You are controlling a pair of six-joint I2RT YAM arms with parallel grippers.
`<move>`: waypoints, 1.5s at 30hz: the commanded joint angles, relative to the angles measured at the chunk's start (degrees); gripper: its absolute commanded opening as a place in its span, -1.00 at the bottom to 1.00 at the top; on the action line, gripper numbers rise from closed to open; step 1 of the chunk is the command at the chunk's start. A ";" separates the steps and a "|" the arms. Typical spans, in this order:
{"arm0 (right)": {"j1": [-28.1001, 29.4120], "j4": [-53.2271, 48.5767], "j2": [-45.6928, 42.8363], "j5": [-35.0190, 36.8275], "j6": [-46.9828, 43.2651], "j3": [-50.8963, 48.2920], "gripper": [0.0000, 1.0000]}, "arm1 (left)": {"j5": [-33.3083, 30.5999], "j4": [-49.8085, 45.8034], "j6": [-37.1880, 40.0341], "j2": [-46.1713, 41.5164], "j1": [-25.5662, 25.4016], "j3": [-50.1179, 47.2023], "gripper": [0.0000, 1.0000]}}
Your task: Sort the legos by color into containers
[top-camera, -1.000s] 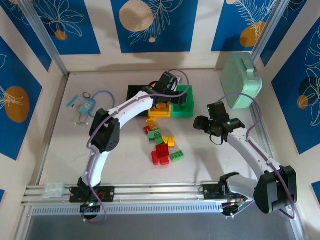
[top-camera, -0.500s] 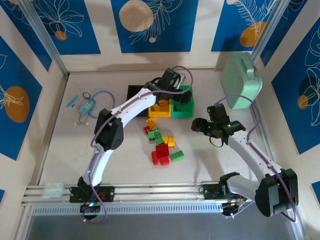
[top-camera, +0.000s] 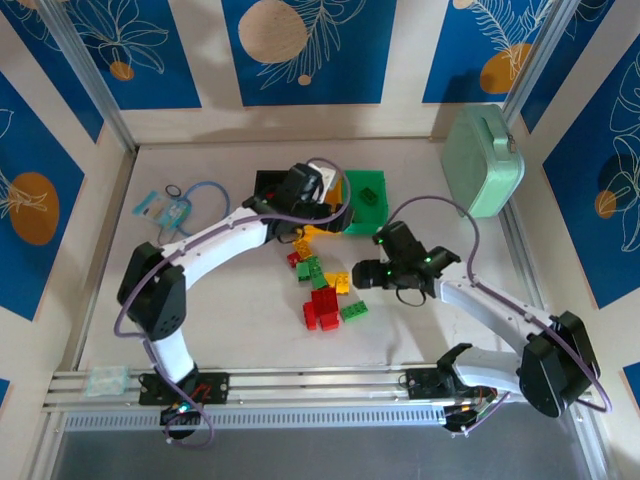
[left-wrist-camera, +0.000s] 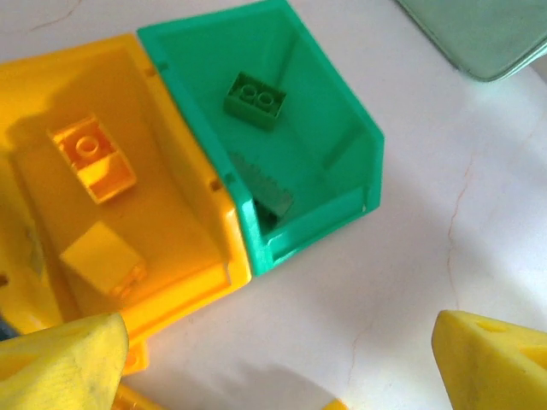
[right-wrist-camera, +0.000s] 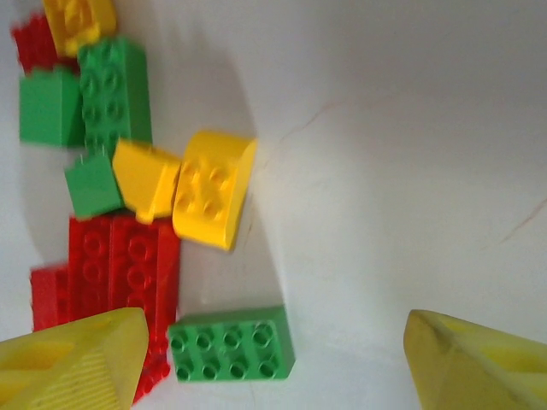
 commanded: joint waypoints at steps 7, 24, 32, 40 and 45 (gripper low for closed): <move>9.20 -2.96 6.55 0.63 4.13 -2.69 0.71 | -3.32 6.39 -3.38 -8.68 -0.27 -16.27 0.80; 15.29 -4.34 18.80 4.26 4.91 3.00 0.69 | -5.07 7.86 -4.98 -12.72 -0.27 -24.50 0.78; 14.61 -5.88 21.29 6.63 7.97 3.46 0.62 | -5.69 7.97 -4.98 -13.59 -0.18 -26.08 0.76; 6.19 -7.70 18.01 7.37 11.54 0.84 0.46 | -5.96 8.52 -5.25 -14.21 -0.19 -27.23 0.76; 4.57 -9.15 15.61 9.13 12.27 1.36 0.44 | -5.97 8.63 -5.36 -14.87 -0.14 -27.72 0.75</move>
